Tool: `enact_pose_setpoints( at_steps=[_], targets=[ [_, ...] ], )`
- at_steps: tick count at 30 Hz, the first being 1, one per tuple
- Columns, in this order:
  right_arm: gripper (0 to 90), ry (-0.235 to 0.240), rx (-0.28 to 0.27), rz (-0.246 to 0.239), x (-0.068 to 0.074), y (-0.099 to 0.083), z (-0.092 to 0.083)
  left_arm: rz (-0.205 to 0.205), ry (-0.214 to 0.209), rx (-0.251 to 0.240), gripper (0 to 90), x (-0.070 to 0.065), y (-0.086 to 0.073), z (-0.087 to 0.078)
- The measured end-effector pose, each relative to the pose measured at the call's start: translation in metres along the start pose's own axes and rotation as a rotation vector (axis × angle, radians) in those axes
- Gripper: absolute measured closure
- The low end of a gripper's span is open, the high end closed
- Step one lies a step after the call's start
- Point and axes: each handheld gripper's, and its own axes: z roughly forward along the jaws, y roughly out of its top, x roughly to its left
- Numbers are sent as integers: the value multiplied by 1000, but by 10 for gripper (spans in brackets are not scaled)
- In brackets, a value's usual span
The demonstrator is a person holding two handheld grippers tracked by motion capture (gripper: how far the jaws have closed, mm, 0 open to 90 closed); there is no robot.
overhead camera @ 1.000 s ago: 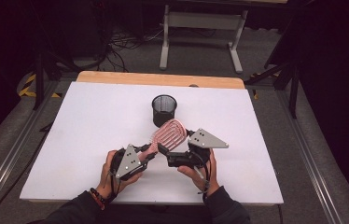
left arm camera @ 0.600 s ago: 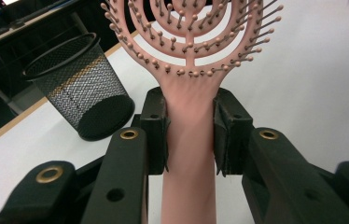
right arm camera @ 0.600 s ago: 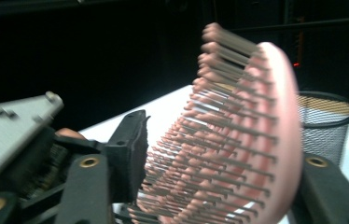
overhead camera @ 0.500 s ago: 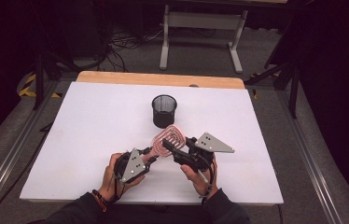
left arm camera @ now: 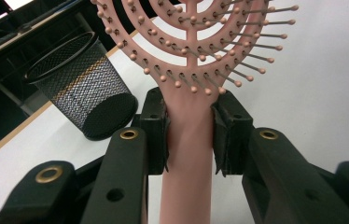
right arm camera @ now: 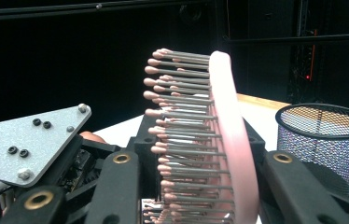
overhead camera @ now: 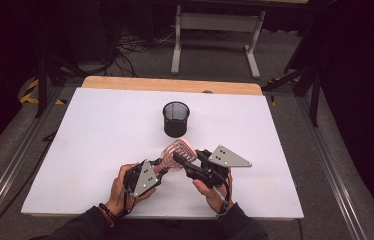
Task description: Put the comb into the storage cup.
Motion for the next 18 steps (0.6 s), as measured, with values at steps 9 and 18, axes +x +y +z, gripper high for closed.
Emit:
enact_pose_setpoints(
  at_steps=[9,18],
  targets=[
    [630,2,2,-25,0,2,-3,1,-23,1,674,1,-1,1],
    [632,-26,-26,-51,-6,9,-13,-20,-35,9,533,5,-2,3]
  ],
)
